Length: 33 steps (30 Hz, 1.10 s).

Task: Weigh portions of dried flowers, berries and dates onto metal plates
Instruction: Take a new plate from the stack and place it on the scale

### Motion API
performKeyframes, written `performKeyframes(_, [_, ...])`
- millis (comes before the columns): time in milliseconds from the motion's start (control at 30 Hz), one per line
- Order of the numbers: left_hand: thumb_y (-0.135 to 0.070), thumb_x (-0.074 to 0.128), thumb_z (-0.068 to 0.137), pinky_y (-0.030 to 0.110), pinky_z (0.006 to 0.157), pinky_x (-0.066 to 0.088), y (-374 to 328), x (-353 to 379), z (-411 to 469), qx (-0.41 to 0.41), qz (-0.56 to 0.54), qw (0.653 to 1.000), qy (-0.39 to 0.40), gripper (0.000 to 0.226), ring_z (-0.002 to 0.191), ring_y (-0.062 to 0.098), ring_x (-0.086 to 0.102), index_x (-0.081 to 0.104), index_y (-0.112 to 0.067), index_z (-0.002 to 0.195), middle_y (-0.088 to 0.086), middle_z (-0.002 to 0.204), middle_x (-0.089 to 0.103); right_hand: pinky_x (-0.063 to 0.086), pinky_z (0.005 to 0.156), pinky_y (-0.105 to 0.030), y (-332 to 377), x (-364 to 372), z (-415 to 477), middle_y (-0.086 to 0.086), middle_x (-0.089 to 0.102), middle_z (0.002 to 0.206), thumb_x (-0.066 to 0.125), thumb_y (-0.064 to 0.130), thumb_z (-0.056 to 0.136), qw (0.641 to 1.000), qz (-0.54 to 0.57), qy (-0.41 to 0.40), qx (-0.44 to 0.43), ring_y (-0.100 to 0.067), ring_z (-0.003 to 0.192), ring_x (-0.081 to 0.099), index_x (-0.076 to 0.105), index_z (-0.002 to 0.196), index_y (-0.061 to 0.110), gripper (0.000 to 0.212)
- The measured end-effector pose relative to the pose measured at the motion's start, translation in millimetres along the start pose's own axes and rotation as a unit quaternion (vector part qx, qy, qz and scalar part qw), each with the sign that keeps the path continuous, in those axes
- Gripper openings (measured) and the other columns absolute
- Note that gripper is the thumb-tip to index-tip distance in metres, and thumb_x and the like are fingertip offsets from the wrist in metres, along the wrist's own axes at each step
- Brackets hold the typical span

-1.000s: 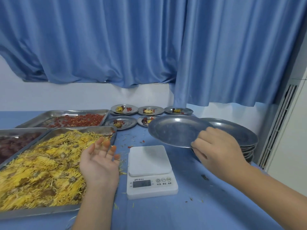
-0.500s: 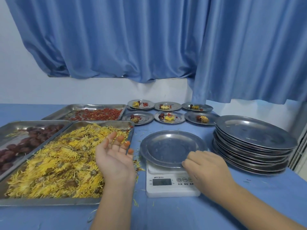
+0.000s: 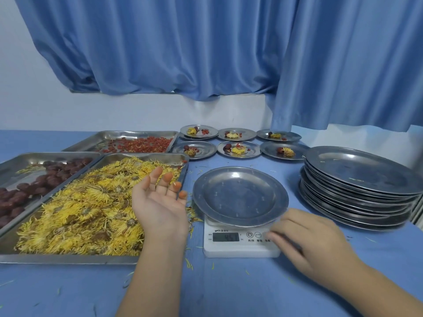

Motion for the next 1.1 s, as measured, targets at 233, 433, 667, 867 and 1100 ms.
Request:
performKeyframes(233, [-0.032, 0.045, 0.09, 0.029, 0.058, 0.037, 4, -2, 1, -0.013, 0.005, 1.0, -0.005, 0.027, 0.066, 0.017, 0.051, 0.064, -0.016, 0.099, 0.0, 0.079, 0.06, 0.04, 0.061, -0.023, -25, 32, -22, 0.023, 0.044, 0.064, 0.033, 0.07, 0.082, 0.968, 0.047, 0.207, 0.134, 0.001, 0.064, 0.044, 0.053, 0.105, 0.038, 0.044])
performKeyframes(433, [-0.033, 0.045, 0.09, 0.029, 0.058, 0.036, 3, -4, 1, -0.014, 0.006, 1.0, 0.005, 0.027, 0.065, 0.017, 0.05, 0.064, -0.016, 0.099, 0.0, 0.076, 0.06, 0.035, 0.057, -0.025, -22, 37, -20, 0.016, 0.047, 0.063, 0.034, 0.071, 0.081, 0.962, 0.051, 0.211, 0.165, 0.001, 0.062, 0.044, 0.043, 0.105, 0.039, 0.04])
performKeyframes(667, [-0.033, 0.046, 0.089, 0.029, 0.059, 0.037, 9, -1, 2, -0.028, 0.024, 0.999, 0.008, 0.026, 0.067, 0.017, 0.049, 0.064, -0.016, 0.099, -0.001, 0.076, 0.06, 0.036, 0.056, -0.022, -27, 39, -21, 0.035, 0.052, 0.074, 0.045, 0.067, 0.082, 0.945, 0.118, 0.218, 0.213, 0.003, 0.062, 0.049, 0.057, 0.103, 0.037, 0.038])
performKeyframes(867, [-0.033, 0.046, 0.089, 0.03, 0.06, 0.036, 15, 2, 3, -0.054, 0.038, 0.998, 0.013, 0.027, 0.065, 0.017, 0.05, 0.064, -0.016, 0.1, 0.0, 0.073, 0.06, 0.033, 0.055, -0.02, -30, 36, -23, 0.033, 0.054, 0.073, 0.052, 0.061, 0.083, 0.942, 0.148, 0.21, 0.217, 0.001, 0.064, 0.051, 0.064, 0.1, 0.041, 0.028])
performKeyframes(1100, [-0.032, 0.048, 0.088, 0.029, 0.058, 0.035, 14, 3, 3, -0.059, 0.058, 0.996, 0.017, 0.026, 0.063, 0.017, 0.049, 0.064, -0.016, 0.098, -0.001, 0.069, 0.061, 0.04, 0.049, -0.033, -62, 12, -24, 0.012, 0.053, 0.056, 0.052, 0.039, 0.078, 0.939, 0.092, 0.104, 0.315, -0.012, 0.054, 0.049, 0.05, 0.071, 0.039, 0.007])
Point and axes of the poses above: each hand's wrist, its own z-axis towards the middle knuckle, its own x-axis out of the palm, y = z × x, the point moved 8 cm from there along z, towards the middle knuckle
